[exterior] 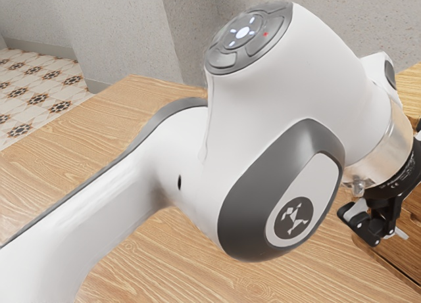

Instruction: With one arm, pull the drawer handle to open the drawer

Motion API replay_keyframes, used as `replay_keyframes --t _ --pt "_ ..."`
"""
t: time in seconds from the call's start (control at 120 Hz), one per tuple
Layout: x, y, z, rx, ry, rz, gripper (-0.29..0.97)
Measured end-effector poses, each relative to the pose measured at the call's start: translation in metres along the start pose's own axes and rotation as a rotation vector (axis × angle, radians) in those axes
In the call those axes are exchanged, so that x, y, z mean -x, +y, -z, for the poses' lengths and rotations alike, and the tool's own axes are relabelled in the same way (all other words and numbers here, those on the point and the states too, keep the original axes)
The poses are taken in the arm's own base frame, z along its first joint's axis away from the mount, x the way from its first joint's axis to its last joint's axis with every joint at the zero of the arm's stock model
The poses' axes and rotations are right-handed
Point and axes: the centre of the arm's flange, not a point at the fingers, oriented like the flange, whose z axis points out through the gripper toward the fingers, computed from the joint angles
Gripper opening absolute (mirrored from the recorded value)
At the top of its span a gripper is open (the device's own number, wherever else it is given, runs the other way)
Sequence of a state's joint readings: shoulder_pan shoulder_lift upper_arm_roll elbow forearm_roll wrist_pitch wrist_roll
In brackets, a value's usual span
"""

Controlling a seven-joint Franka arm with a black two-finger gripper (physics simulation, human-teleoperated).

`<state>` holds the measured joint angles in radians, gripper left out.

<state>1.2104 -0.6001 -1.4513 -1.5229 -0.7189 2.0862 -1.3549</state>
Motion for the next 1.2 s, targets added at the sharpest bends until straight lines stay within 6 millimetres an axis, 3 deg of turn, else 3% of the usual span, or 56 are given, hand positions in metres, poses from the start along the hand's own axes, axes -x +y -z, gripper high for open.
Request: replay_keyframes --t 0.167,0.333,0.767,1.2 --pt "0.004 0.007 -0.015 0.004 -0.003 -0.009 0.65" --pt "-0.009 0.011 -0.017 0.013 0.010 0.005 0.65" --pt "-0.016 0.017 -0.039 0.013 0.017 0.008 0.65" --pt "-0.023 0.003 -0.065 -0.031 0.008 0.021 0.65"
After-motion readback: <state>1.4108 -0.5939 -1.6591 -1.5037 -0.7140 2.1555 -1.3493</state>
